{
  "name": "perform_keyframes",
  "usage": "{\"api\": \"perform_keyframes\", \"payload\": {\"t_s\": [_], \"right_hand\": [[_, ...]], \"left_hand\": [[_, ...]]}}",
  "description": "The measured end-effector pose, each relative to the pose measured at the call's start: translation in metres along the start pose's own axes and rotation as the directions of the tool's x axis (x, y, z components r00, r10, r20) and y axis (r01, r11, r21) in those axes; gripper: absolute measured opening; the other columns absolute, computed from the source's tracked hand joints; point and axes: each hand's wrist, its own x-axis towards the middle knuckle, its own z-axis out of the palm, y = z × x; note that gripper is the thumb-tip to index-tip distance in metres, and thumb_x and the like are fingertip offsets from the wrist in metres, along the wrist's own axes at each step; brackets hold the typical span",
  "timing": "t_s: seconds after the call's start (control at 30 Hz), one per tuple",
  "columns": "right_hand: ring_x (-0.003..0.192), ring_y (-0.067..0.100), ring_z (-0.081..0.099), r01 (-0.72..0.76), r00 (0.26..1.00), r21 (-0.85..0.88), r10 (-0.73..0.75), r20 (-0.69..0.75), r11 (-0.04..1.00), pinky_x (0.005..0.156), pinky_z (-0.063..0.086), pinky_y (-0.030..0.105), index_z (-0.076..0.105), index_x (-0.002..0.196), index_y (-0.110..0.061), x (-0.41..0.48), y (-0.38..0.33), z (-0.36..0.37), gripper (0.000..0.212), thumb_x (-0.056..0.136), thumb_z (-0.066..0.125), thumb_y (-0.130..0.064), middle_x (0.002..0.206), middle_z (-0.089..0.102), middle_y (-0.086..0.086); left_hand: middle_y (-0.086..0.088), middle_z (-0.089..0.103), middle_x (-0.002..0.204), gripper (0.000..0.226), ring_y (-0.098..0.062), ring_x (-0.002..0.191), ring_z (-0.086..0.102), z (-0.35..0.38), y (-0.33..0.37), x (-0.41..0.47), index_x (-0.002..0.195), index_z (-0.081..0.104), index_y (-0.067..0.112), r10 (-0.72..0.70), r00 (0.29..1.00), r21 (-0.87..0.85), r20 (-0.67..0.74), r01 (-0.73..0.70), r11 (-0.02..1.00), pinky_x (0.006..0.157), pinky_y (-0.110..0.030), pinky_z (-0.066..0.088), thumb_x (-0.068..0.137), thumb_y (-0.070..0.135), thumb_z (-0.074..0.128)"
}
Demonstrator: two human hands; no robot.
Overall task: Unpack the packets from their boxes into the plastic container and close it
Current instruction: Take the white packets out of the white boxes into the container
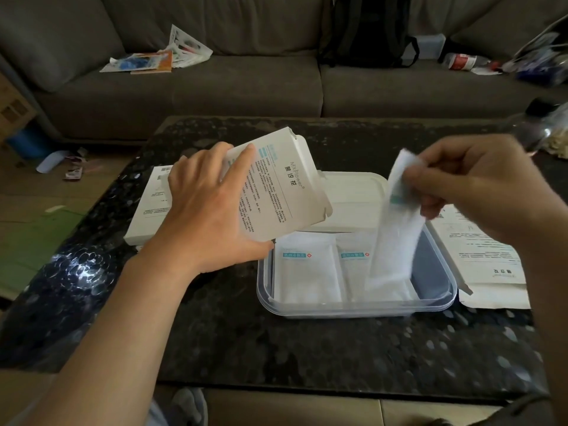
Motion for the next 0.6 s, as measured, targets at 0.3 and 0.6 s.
{"api": "perform_keyframes", "payload": {"t_s": [0.3,0.6], "right_hand": [[0.056,0.017,0.069,-0.219,0.934,-0.564,0.339,0.115,0.796,0.049,0.051,0.018,0.063,0.091,-0.016,0.014,0.021,0.032,0.016,0.095,0.067,-0.031,0.078,0.067,-0.004],[0.09,0.021,0.066,-0.075,0.933,-0.785,0.322,0.162,0.614,0.084,0.058,0.038,0.033,0.146,-0.033,0.01,0.051,0.061,0.071,0.089,0.075,-0.034,0.111,0.068,0.001]], "left_hand": [[-0.005,0.031,0.144,0.12,-0.03,0.133,0.03,0.001,0.005,-0.001,0.148,0.024,0.023,0.033,0.999,-0.038,-0.017,-0.034,0.999,0.112,-0.05,0.019,0.048,0.072,0.069],[-0.004,0.029,0.144,0.118,-0.027,0.132,0.025,0.0,0.008,-0.001,0.147,0.022,0.026,0.038,0.999,-0.059,-0.009,-0.038,0.998,0.113,-0.052,0.018,0.048,0.069,0.071]]}}
